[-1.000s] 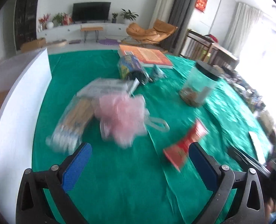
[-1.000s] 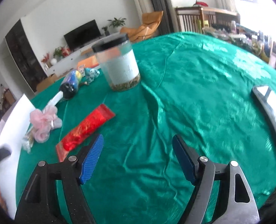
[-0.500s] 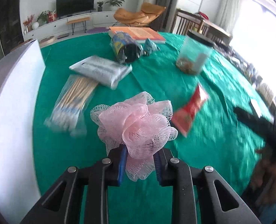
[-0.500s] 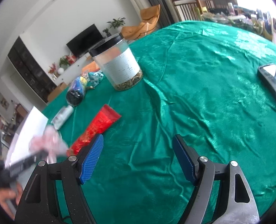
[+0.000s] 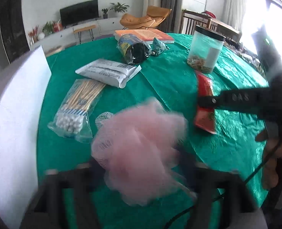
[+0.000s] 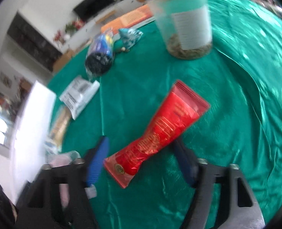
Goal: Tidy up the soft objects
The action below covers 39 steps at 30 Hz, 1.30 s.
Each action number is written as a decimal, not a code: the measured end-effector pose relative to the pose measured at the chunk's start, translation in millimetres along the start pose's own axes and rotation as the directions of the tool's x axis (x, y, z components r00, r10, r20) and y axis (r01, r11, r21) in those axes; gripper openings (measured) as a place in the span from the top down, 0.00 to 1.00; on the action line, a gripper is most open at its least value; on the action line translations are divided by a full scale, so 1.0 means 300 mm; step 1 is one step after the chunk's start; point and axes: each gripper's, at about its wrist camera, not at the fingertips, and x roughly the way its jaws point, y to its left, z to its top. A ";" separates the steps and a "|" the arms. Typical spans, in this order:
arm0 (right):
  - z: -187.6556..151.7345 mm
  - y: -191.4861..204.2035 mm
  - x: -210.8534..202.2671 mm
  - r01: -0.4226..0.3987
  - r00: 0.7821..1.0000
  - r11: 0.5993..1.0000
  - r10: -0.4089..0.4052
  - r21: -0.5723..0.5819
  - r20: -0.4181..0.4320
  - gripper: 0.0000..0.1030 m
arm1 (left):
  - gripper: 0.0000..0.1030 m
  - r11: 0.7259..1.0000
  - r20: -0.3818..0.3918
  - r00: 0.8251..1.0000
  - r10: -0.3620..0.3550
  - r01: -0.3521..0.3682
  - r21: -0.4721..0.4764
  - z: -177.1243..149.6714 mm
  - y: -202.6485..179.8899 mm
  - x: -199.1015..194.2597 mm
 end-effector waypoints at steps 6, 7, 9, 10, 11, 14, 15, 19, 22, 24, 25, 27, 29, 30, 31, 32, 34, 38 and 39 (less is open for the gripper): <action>-0.040 -0.056 -0.118 -0.008 0.998 0.999 0.010 -0.041 0.066 0.86 | 0.67 0.987 0.081 0.990 -0.112 0.120 -0.109 0.003 0.065 -0.156; -0.039 -0.049 -0.151 -0.011 0.996 0.998 0.015 -0.058 0.084 0.86 | 0.67 0.981 0.098 0.986 -0.134 0.146 -0.124 0.008 0.077 -0.202; -0.034 -0.031 -0.221 -0.030 0.993 0.996 0.040 -0.085 0.112 0.86 | 0.67 0.974 0.138 0.978 -0.155 0.175 -0.141 0.020 0.115 -0.301; -0.025 -0.008 -0.252 -0.053 0.991 0.994 0.065 -0.098 0.120 0.86 | 0.67 0.974 0.156 0.976 -0.150 0.173 -0.146 0.027 0.140 -0.349; -0.018 0.025 -0.285 -0.076 0.988 0.990 0.091 -0.116 0.128 0.86 | 0.67 0.975 0.170 0.976 -0.139 0.165 -0.150 0.030 0.167 -0.391; -0.014 0.178 -0.370 -0.157 0.971 0.966 0.189 -0.204 0.145 0.86 | 0.67 0.980 0.199 0.979 -0.045 0.081 -0.179 0.017 0.297 -0.531; -0.019 0.243 -0.392 -0.197 0.962 0.952 0.234 -0.234 0.140 0.86 | 0.67 0.981 0.200 0.980 -0.002 0.041 -0.192 0.004 0.343 -0.568; -0.080 0.527 -0.429 -0.372 0.909 0.863 0.414 -0.340 0.055 0.86 | 0.67 0.947 0.157 0.964 0.214 -0.165 -0.277 -0.092 0.568 -0.688; -0.160 0.749 -0.410 -0.488 0.858 0.771 0.511 -0.408 -0.060 0.86 | 0.65 0.889 0.077 0.938 0.338 -0.291 -0.354 -0.199 0.719 -0.731; -0.231 0.880 -0.364 -0.548 0.827 0.715 0.540 -0.435 -0.155 0.82 | 0.41 0.859 0.020 0.929 0.368 -0.332 -0.389 -0.249 0.779 -0.723; -0.264 0.919 -0.341 -0.560 0.822 0.699 0.538 -0.445 -0.188 0.76 | 0.18 0.837 -0.021 0.926 0.377 -0.350 -0.421 -0.282 0.813 -0.712; -0.328 0.977 -0.283 -0.570 0.819 0.677 0.515 -0.466 -0.254 0.36 | 0.08 0.804 -0.035 0.918 0.396 -0.365 -0.469 -0.319 0.833 -0.708; -0.360 0.969 -0.238 -0.549 0.834 0.680 0.487 -0.485 -0.261 0.27 | 0.08 0.781 -0.026 0.910 0.414 -0.370 -0.503 -0.326 0.837 -0.708; -0.363 0.950 -0.225 -0.519 0.852 0.692 0.465 -0.502 -0.241 0.27 | 0.08 0.776 -0.020 0.908 0.419 -0.370 -0.510 -0.320 0.825 -0.707; -0.358 0.909 -0.214 -0.469 0.880 0.712 0.430 -0.522 -0.204 0.27 | 0.08 0.776 -0.007 0.907 0.420 -0.363 -0.516 -0.308 0.811 -0.703; -0.348 0.868 -0.209 -0.427 0.900 0.731 0.400 -0.533 -0.172 0.27 | 0.08 0.784 0.017 0.911 0.411 -0.344 -0.517 -0.291 0.791 -0.700; -0.320 0.773 -0.200 -0.328 0.938 0.770 0.333 -0.548 -0.093 0.27 | 0.08 0.817 0.077 0.922 0.379 -0.294 -0.495 -0.241 0.736 -0.689; -0.266 0.500 -0.155 -0.072 0.988 0.854 0.130 -0.515 0.079 0.27 | 0.08 0.911 0.172 0.951 0.257 -0.179 -0.372 -0.138 0.520 -0.631; -0.256 0.433 -0.141 -0.013 0.992 0.870 0.075 -0.493 0.105 0.27 | 0.08 0.931 0.184 0.958 0.219 -0.148 -0.333 -0.113 0.460 -0.611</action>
